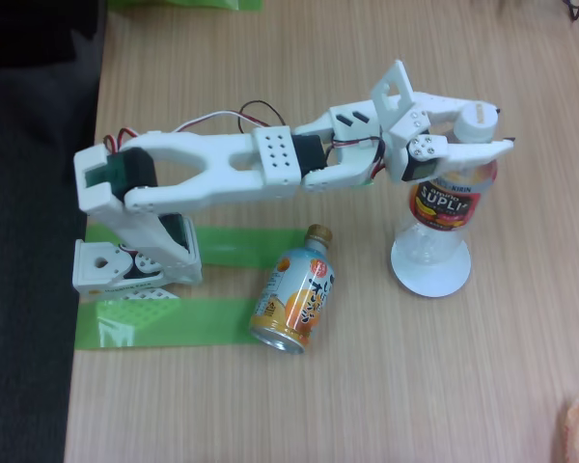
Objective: Pick up the plastic bottle and stand it up on the white place
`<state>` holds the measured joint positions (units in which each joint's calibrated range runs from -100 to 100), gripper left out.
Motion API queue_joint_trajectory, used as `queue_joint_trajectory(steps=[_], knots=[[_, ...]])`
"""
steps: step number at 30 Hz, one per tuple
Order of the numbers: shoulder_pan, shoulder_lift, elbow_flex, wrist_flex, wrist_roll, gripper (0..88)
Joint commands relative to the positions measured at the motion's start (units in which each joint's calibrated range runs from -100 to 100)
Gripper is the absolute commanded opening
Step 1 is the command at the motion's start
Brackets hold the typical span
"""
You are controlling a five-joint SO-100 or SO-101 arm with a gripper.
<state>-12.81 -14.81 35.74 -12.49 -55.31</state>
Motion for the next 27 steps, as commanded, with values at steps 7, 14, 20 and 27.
queue_joint_trajectory(steps=[7, 14, 20, 27], knots=[[0.07, 1.33, -1.02, -5.88, 0.39, 4.1], [0.15, 1.33, -0.21, -5.45, 1.60, 4.1], [0.15, 1.42, -0.21, -5.11, 1.60, 4.1], [0.15, 1.42, 2.87, -5.79, 1.60, 4.1]])
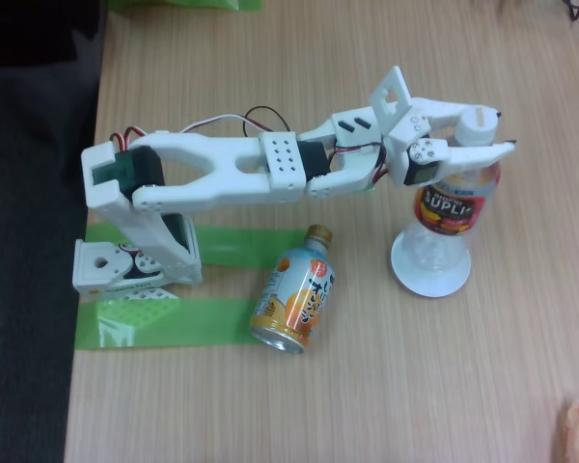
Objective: Pick up the plastic bottle and stand it up on the white place
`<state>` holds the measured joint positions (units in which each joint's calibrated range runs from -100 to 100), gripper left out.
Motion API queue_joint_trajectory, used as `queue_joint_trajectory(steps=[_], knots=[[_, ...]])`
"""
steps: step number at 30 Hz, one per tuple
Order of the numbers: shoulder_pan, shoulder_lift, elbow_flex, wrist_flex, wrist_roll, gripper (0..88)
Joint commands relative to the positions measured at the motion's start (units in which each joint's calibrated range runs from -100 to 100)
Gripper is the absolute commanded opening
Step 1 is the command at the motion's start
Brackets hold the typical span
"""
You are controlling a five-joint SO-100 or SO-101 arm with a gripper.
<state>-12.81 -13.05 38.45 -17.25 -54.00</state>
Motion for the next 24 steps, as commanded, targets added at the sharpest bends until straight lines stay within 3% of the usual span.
queue_joint_trajectory(steps=[1, 24], knots=[[0.15, -0.35, 0.34, -1.04, 0.28, 4.1], [1.18, -0.35, 0.43, -1.04, 0.18, 4.1]])
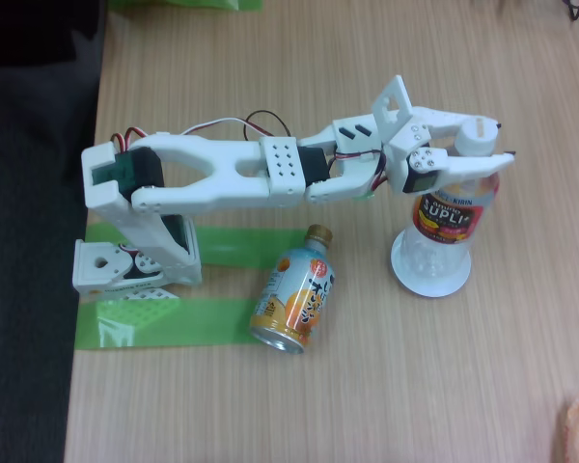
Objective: Pick up the plastic bottle and stand it up on the white place
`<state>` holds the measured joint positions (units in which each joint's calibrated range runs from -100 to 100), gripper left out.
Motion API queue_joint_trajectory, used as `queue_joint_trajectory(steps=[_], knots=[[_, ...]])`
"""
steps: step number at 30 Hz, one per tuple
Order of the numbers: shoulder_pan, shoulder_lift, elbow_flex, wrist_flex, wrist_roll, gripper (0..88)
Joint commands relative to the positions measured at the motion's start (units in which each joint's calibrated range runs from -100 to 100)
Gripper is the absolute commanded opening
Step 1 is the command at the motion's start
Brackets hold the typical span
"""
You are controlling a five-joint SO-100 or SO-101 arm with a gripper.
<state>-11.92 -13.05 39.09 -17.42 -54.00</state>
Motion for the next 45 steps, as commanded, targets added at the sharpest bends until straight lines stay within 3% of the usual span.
queue_joint_trajectory(steps=[1, 45], knots=[[0.29, -0.35, -0.20, -0.87, 0.13, 4.1], [0.29, -0.35, 0.43, -0.87, -0.40, 4.2]])
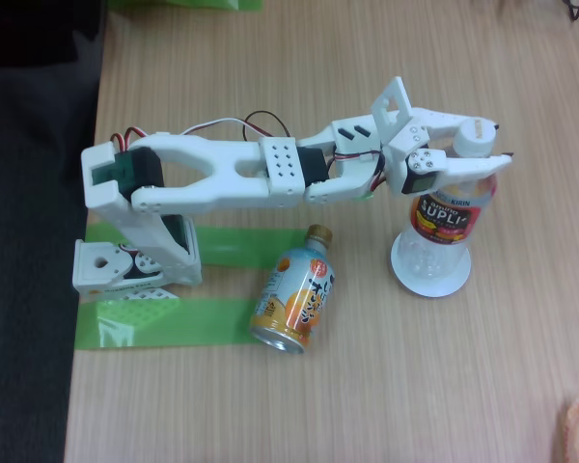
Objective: Pick up the plastic bottle and stand it up on the white place
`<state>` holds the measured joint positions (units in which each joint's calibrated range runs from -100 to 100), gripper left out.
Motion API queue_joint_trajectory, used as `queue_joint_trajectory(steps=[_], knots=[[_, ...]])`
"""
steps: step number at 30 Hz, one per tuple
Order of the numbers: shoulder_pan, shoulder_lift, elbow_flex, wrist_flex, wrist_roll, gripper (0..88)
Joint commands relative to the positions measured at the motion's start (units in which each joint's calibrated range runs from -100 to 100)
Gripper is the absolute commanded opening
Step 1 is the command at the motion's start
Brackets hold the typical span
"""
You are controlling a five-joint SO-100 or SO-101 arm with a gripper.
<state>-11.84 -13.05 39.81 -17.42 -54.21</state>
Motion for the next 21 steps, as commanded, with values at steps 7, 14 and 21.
queue_joint_trajectory(steps=[7, 14, 21], knots=[[0.21, -0.35, -0.38, -0.87, -0.19, 4.2], [0.21, -0.35, -0.56, -0.87, -0.19, 4.2], [0.21, -0.35, -0.83, -0.95, -0.19, 4.2]])
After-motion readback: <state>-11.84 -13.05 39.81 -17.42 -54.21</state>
